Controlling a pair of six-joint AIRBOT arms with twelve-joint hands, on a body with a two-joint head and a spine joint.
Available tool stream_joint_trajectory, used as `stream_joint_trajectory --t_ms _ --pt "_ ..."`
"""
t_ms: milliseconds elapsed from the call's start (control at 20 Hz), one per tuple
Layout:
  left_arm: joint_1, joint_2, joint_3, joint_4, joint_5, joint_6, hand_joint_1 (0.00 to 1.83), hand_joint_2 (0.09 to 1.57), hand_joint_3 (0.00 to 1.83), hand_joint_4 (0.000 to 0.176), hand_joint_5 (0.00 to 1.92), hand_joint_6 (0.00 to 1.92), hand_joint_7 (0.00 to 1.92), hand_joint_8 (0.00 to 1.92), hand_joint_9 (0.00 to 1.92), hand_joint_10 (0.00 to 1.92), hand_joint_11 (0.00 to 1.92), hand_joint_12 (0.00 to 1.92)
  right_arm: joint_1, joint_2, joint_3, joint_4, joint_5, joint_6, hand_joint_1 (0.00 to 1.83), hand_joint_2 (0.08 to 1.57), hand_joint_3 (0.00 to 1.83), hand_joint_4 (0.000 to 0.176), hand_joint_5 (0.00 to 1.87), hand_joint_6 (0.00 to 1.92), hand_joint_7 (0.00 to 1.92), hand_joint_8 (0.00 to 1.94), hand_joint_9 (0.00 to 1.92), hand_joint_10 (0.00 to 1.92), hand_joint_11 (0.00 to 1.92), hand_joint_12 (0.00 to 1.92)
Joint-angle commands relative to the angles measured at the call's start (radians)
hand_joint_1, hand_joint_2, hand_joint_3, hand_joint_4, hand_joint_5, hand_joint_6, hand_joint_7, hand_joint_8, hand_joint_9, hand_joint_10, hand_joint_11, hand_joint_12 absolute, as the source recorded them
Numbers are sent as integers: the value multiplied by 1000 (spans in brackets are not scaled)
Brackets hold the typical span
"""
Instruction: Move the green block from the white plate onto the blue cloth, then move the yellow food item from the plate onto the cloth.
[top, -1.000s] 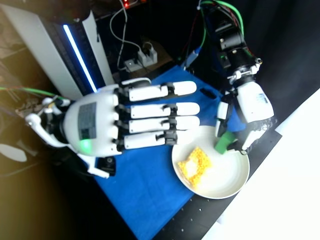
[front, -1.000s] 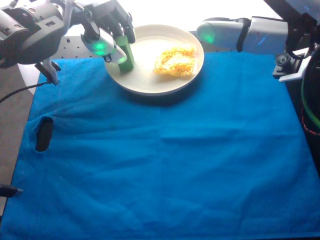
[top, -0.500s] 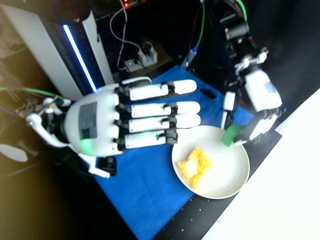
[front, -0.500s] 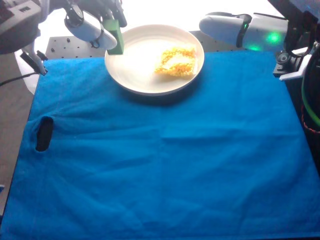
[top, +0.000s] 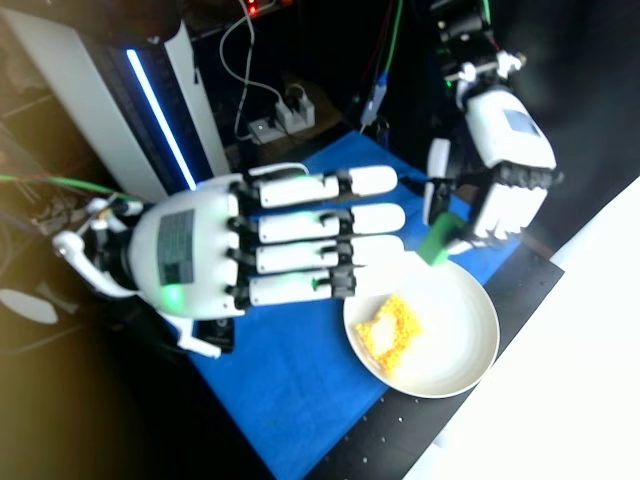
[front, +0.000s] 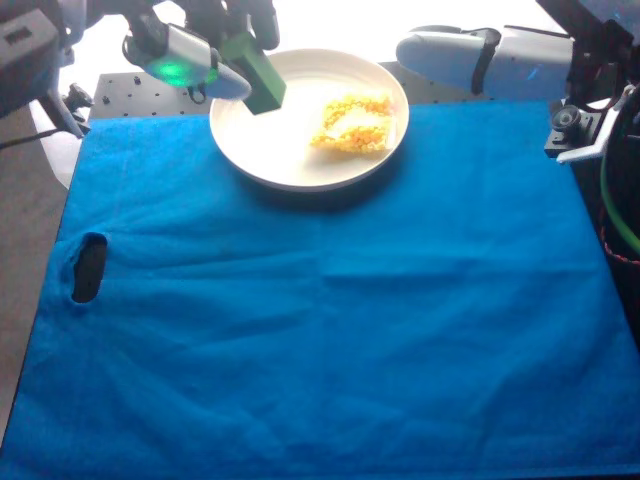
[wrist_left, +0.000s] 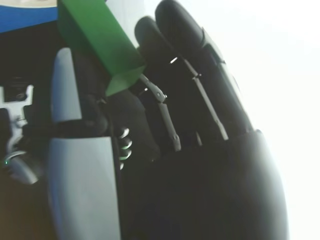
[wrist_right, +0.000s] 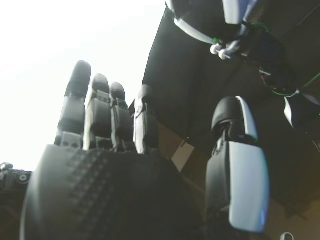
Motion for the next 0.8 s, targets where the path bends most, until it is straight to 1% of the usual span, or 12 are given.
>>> stream_joint_trajectory --t_ms 0,50,150,300,350,400,450,500,550,650,700,750 --pt "-19 8 -9 2 -117 -5 1251 1158 3 0 881 888 929 1308 1028 737 850 1061 6 7 4 30 110 5 561 1021 1 94 255 0 156 0 156 3 0 511" --pt "-23 20 -33 42 -113 -6 1254 1151 0 0 908 856 933 1298 1020 741 879 1077 2 9 5 34 108 5 551 1011 0 91 236 0 174 4 176 7 0 546" --pt "-26 38 -64 85 -114 -6 1255 1149 1 0 882 908 955 1256 1014 736 876 1149 1 12 8 37 103 5 545 995 0 104 238 1 182 1 147 5 0 466" --pt "-26 87 -135 161 -128 -6 1252 1158 2 0 848 932 949 1276 969 881 784 1301 1 17 16 46 87 5 533 920 0 97 245 1 224 6 205 13 0 542" --pt "-26 111 -166 186 -134 -6 1217 1226 0 0 811 1013 753 1568 718 1078 657 1386 1 17 20 48 81 5 512 917 2 119 233 0 250 3 220 4 0 570" --pt "-25 123 -183 200 -139 -6 1217 1226 0 0 811 1013 753 1568 718 1078 657 1386 1 17 21 51 78 5 512 917 2 119 233 0 250 3 220 4 0 570" --pt "-23 139 -203 216 -143 -6 1225 1206 0 0 883 914 760 1543 756 1094 744 1263 -1 16 23 54 76 5 523 915 0 130 234 1 214 0 206 0 0 567" --pt "-22 147 -216 227 -147 -6 1228 1200 1 0 857 943 797 1502 778 1091 764 1218 -3 16 24 57 74 5 528 938 5 86 176 0 222 3 232 8 0 596" --pt "-16 163 -238 245 -157 -6 1231 1170 0 0 880 934 890 1339 877 972 786 1178 -8 16 26 64 73 5 536 927 1 60 167 0 319 7 282 10 10 563" --pt "3 187 -269 253 -181 -6 1248 1160 0 0 868 923 930 1297 884 845 697 1231 -11 13 30 71 70 5 559 926 0 75 198 0 438 0 325 2 31 527" --pt "13 197 -281 253 -193 -6 1247 1167 0 0 865 900 914 1334 879 874 691 1314 -11 12 32 73 68 5 577 918 0 72 206 2 469 7 335 4 31 534" --pt "29 204 -290 253 -206 -16 1247 1173 1 0 873 860 892 1380 836 1146 729 1498 -13 10 33 75 67 5 564 921 0 77 211 3 497 16 342 5 33 540"
